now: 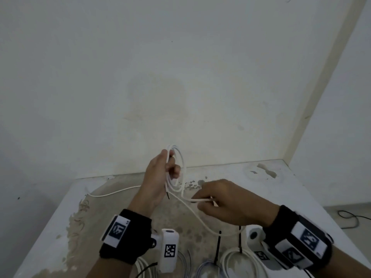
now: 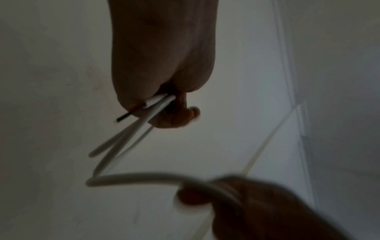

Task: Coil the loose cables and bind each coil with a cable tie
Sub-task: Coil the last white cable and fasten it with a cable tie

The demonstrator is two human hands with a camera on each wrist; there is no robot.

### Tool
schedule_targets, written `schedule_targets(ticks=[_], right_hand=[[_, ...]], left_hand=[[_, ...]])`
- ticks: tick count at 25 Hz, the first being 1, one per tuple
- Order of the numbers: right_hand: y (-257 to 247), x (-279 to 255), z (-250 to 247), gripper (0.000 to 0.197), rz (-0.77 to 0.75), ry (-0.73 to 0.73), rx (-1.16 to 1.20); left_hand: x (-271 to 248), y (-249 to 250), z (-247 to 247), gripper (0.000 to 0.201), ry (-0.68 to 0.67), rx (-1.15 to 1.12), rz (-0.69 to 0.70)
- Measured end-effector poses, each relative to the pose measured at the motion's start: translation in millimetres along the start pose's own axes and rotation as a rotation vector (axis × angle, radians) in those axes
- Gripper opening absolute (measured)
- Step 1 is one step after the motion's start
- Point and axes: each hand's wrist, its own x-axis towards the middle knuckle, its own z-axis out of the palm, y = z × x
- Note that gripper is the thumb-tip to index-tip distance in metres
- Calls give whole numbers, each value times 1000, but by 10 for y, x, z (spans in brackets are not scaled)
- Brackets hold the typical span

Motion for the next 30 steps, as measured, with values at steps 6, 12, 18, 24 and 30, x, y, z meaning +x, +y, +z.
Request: schedule_targets(ticks=[6, 12, 18, 24, 30], right_hand=[[-73, 109, -373, 8, -34, 211, 178], [294, 73, -486, 7, 92, 272, 407], [847, -148, -211, 27, 314, 352, 537], [785, -143, -2, 34, 475, 46, 233], [-81, 14, -63, 29, -25, -84, -15]], left_hand=[[-313, -111, 248, 42, -248, 544, 11], [-315, 84, 103, 35, -533, 193, -416], [-128, 368, -202, 34, -519, -502, -271], [1, 429, -151, 32, -116, -333, -1], [-136, 77, 310, 35, -127, 259, 38]])
